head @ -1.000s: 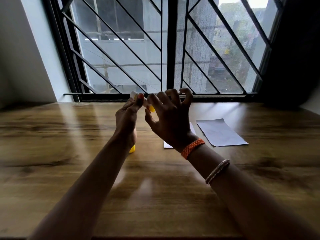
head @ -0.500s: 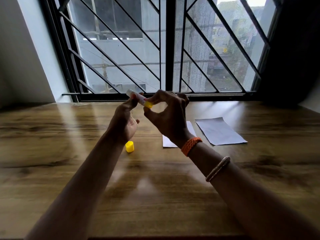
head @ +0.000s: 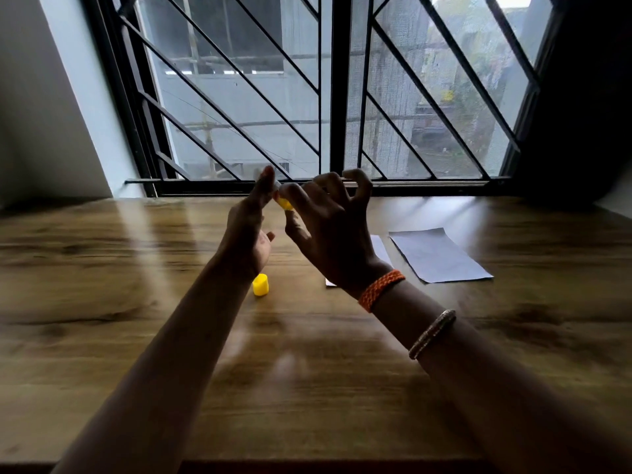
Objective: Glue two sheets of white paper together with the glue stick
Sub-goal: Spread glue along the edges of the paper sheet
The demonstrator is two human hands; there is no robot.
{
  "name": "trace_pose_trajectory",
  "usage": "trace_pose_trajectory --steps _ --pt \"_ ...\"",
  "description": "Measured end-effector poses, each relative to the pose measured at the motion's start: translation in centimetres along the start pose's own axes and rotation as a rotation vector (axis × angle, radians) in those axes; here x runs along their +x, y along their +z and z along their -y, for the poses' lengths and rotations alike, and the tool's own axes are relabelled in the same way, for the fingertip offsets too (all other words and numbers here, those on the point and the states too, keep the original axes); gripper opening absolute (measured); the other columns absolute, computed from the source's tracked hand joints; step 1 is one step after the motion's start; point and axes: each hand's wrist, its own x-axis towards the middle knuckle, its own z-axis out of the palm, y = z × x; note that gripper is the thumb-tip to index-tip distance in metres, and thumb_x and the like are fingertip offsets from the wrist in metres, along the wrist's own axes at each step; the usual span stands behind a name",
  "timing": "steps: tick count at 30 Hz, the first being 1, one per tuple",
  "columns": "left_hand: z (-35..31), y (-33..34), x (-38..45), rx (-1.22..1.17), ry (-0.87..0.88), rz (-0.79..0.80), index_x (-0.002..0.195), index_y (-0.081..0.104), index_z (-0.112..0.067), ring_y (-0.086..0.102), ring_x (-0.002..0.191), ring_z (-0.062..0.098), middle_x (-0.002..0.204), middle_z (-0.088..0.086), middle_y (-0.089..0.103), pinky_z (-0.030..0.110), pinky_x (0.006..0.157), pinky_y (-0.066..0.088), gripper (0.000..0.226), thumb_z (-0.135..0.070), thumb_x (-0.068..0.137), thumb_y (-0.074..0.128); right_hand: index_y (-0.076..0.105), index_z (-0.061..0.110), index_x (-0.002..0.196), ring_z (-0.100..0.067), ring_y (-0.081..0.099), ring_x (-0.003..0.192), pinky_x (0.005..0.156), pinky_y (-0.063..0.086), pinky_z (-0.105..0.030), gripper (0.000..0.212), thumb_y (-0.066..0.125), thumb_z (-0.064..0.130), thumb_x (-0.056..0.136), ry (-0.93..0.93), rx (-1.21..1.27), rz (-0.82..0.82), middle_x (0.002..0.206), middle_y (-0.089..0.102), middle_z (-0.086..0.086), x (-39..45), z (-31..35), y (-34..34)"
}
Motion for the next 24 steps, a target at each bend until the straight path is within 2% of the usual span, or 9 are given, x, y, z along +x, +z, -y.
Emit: trace_pose_trajectory --steps 4,6,9,11,13,17,19,22,24 --pt "0.3 0.4 -0.2 -0.009 -0.008 0.001 0.084 0.059 -0.033 0.021 0.140 0.022 0.139 -0.005 0.048 0.045 0.103 0.021 0.025 -0.056 0.072 0.059 0.069 0.019 0.104 -0.024 0.065 0.091 0.095 0.028 -0.044 0.024 0.063 0.020 0.080 -0.038 -0.056 -0.035 0.086 0.068 0.001 0.2 -0.4 -0.3" --pt "0.3 0.3 -0.1 -0.017 -0.023 -0.007 0.088 0.060 -0.032 0.022 0.138 0.021 0.140 -0.004 0.047 0.044 0.102 0.022 0.037 -0.059 0.063 0.061 0.069 0.017 0.101 -0.025 0.065 0.091 0.094 0.028 -0.044 0.022 0.063 0.019 0.081 -0.059 -0.047 -0.048 0.088 0.069 -0.001 0.3 -0.5 -0.4" --pt "0.5 0.2 0.7 -0.006 -0.045 -0.002 0.118 0.057 -0.023 0.023 0.136 0.022 0.145 -0.001 0.041 0.040 0.103 0.024 0.058 -0.059 0.071 0.056 0.067 0.013 0.092 -0.026 0.065 0.090 0.093 0.029 -0.043 0.015 0.065 0.017 0.077 -0.058 0.022 -0.069 0.086 0.068 -0.003 0.4 -0.6 -0.1" --pt "0.8 -0.1 1.1 -0.009 -0.060 0.026 0.129 0.049 -0.017 0.023 0.137 0.021 0.149 0.001 0.035 0.042 0.110 0.023 0.060 -0.054 0.082 0.051 0.065 0.013 0.084 -0.024 0.064 0.087 0.092 0.027 -0.040 0.014 0.070 0.021 0.072 0.068 0.166 -0.051 0.083 0.068 -0.002 0.6 -0.4 -0.1" --pt "0.8 -0.4 1.4 -0.025 -0.067 0.059 0.128 0.050 -0.017 0.024 0.138 0.019 0.151 0.002 0.032 0.046 0.113 0.021 0.052 -0.049 0.088 0.047 0.064 0.015 0.078 -0.017 0.063 0.081 0.091 0.029 -0.040 0.018 0.074 0.026 0.069 0.279 0.399 -0.042 0.079 0.069 0.003 0.8 -0.3 -0.1" --pt "0.8 -0.7 1.8 -0.050 -0.053 0.056 0.133 0.048 -0.019 0.028 0.137 0.019 0.149 0.003 0.035 0.039 0.105 0.027 0.049 -0.043 0.090 0.047 0.063 0.017 0.082 -0.011 0.064 0.079 0.084 0.047 -0.052 0.022 0.078 0.025 0.068 0.582 0.760 0.017 0.080 0.070 0.006 1.1 -0.3 0.3" --pt "0.9 -0.5 1.6 -0.021 -0.036 0.041 0.129 0.051 -0.019 0.029 0.135 0.019 0.147 0.001 0.037 0.039 0.103 0.028 0.051 -0.044 0.085 0.053 0.061 0.014 0.087 -0.015 0.062 0.081 0.082 0.047 -0.051 0.022 0.075 0.019 0.071 0.537 0.711 0.015 0.084 0.068 0.002 0.9 -0.2 0.4" --pt "1.1 -0.2 1.1 -0.039 -0.035 0.013 0.104 0.060 -0.020 0.034 0.132 0.022 0.142 0.005 0.045 0.044 0.107 0.028 0.048 -0.047 0.064 0.065 0.060 0.011 0.094 -0.023 0.058 0.087 0.082 0.042 -0.042 0.024 0.069 0.016 0.073 0.232 0.371 0.020 0.091 0.063 -0.004 0.2 -0.2 0.6" --pt "1.2 -0.2 1.1 -0.048 -0.047 -0.013 0.110 0.058 -0.018 0.036 0.131 0.025 0.140 0.006 0.047 0.050 0.109 0.028 0.060 -0.050 0.061 0.066 0.061 0.008 0.099 -0.028 0.058 0.092 0.081 0.042 -0.039 0.028 0.070 0.014 0.073 0.048 0.229 0.052 0.097 0.062 -0.010 -0.1 -0.3 0.8"
